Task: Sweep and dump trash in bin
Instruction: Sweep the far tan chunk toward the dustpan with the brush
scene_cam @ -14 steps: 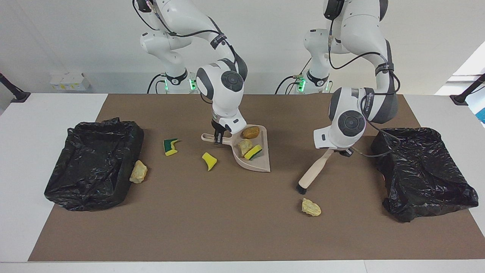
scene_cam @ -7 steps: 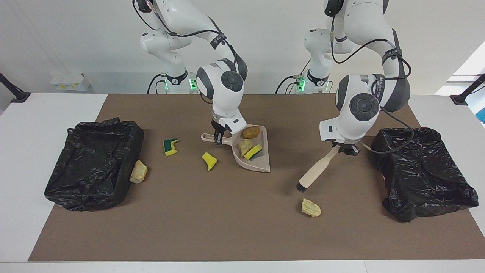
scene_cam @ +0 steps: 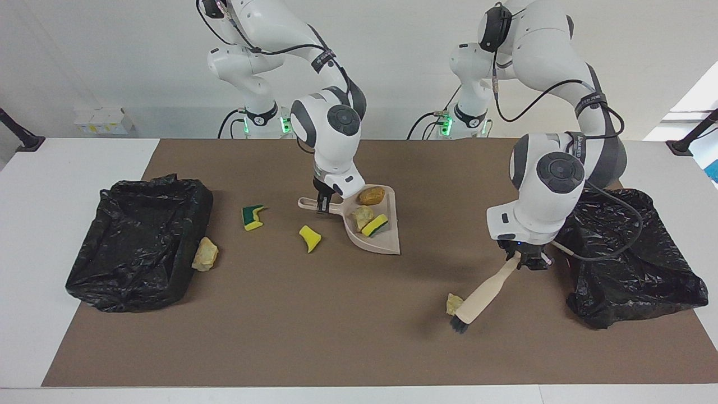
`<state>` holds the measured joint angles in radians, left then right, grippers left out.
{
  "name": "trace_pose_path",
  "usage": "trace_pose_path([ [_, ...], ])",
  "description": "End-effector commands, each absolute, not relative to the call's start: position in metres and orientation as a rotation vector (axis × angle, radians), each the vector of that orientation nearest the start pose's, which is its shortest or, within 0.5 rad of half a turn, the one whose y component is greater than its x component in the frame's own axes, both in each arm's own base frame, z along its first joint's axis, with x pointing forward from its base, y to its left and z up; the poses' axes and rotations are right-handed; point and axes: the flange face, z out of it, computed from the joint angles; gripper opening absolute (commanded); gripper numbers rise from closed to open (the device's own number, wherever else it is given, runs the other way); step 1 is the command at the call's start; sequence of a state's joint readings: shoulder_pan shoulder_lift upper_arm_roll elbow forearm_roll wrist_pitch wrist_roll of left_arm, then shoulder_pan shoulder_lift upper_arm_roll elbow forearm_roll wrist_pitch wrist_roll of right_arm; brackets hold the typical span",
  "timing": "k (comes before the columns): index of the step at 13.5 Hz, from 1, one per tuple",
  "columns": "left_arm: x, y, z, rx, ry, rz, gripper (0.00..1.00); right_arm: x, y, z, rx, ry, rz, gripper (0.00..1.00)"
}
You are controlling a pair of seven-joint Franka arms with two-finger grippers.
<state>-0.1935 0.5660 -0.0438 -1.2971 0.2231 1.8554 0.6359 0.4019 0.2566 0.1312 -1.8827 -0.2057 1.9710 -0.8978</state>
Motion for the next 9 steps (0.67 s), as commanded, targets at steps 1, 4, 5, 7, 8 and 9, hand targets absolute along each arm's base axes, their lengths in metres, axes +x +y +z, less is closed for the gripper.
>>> trace_pose_path([
  [1, 0.725, -0.133, 0.41, -2.593, 1.318, 0.006, 0.0, 0.52, 0.287, 0.363, -2.369, -2.244, 0.33, 0.0],
  [4, 0.73, -0.131, 0.371, -2.46, 1.352, 0.068, 0.0, 0.521, 0.286, 0.363, -2.371, -2.242, 0.33, 0.0],
  [5, 0.727, -0.133, 0.368, -2.464, 1.359, 0.078, 0.0, 0.521, 0.286, 0.363, -2.371, -2.242, 0.33, 0.0],
  [7, 0.725, -0.134, 0.366, -2.466, 1.364, 0.081, 0.0, 0.521, 0.286, 0.363, -2.371, -2.242, 0.33, 0.0],
  [8, 0.721, -0.134, 0.36, -2.462, 1.373, 0.107, 0.0, 0.521, 0.286, 0.363, -2.371, -2.242, 0.33, 0.0],
  [9, 0.716, -0.137, 0.361, -2.44, 1.416, 0.121, 0.0, 0.521, 0.286, 0.363, -2.371, -2.242, 0.33, 0.0],
])
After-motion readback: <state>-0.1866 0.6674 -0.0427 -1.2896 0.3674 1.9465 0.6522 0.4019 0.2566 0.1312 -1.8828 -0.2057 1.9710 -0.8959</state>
